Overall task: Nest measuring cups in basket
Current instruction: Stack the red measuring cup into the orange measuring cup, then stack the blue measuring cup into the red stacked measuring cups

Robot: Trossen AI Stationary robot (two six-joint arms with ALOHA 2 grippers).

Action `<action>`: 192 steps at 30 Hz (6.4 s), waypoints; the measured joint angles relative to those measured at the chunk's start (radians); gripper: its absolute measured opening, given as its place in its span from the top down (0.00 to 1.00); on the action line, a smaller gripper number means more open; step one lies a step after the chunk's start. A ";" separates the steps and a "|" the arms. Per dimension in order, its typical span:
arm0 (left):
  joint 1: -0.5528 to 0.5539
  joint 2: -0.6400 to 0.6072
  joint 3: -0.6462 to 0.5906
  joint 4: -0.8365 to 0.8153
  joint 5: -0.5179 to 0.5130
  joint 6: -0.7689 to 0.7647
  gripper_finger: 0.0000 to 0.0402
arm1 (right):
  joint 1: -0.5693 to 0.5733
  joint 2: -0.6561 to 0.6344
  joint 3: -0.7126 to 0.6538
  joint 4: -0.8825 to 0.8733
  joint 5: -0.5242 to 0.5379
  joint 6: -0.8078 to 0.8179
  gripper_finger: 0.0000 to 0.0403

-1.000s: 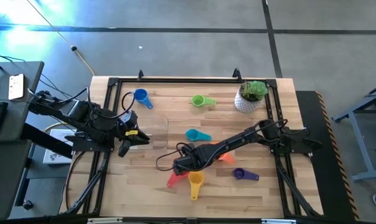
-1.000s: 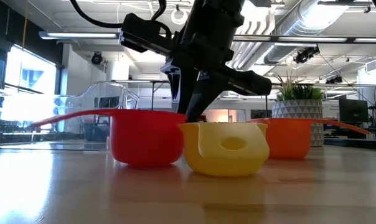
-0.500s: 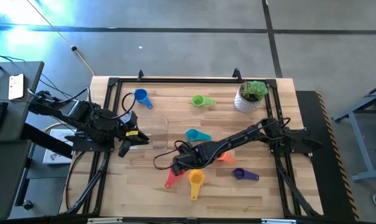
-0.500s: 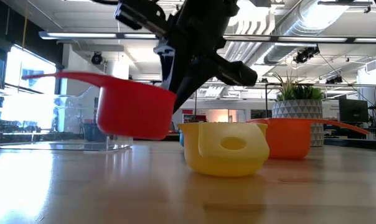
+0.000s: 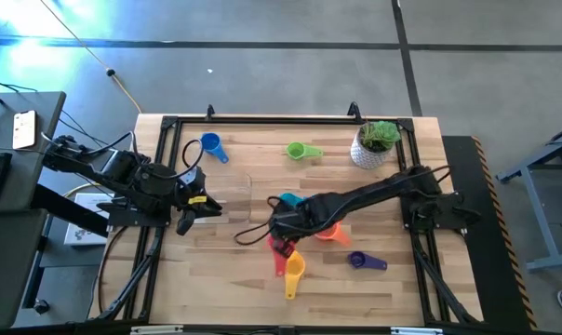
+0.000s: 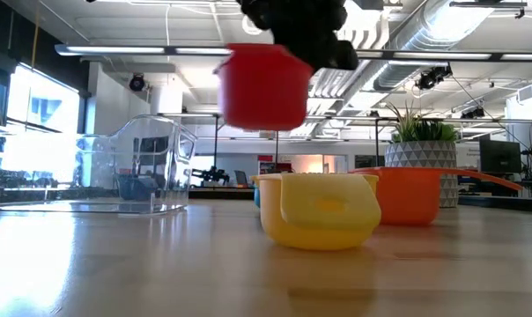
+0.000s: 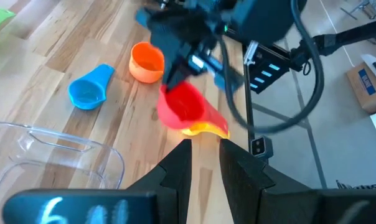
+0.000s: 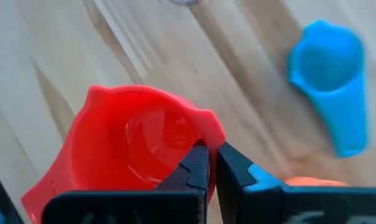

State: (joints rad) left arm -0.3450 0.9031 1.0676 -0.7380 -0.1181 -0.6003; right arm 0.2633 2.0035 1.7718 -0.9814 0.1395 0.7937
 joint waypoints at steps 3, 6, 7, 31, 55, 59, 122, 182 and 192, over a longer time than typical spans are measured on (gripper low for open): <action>0.000 0.000 0.000 0.001 0.000 -0.001 0.82 | -0.016 -0.042 0.000 -0.064 0.003 -0.126 1.00; 0.000 0.000 0.000 0.002 -0.004 -0.029 0.82 | -0.030 -0.083 0.000 -0.132 0.004 -0.261 1.00; 0.000 0.000 0.000 0.001 -0.011 -0.043 0.82 | -0.035 -0.098 0.000 -0.155 0.006 -0.308 1.00; 0.000 0.000 0.000 0.001 -0.152 -0.279 0.82 | -0.158 -0.644 -0.447 -0.046 -0.068 -0.820 1.00; 0.000 0.004 0.000 0.001 -0.375 -0.498 0.82 | -0.233 -0.476 -0.577 0.134 -0.315 -1.180 1.00; 0.000 0.012 0.000 -0.001 -0.377 -0.498 0.82 | -0.233 -0.425 -0.577 0.143 -0.312 -1.194 1.00; 0.376 0.015 0.000 -0.053 -0.517 -0.355 0.63 | -0.217 -0.354 -0.092 0.012 -0.007 -0.862 0.84; 1.345 0.729 0.000 -0.107 -0.052 0.201 0.66 | -0.323 -0.354 0.064 -0.031 0.093 -0.659 0.84; 1.360 0.775 0.000 -0.132 -0.052 0.201 0.66 | -0.323 -0.354 0.064 -0.031 0.093 -0.660 0.84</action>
State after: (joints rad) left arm 1.0145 1.6786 1.0679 -0.8700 -0.1703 -0.3992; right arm -0.0593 1.6493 1.8355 -1.0126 0.2325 0.1336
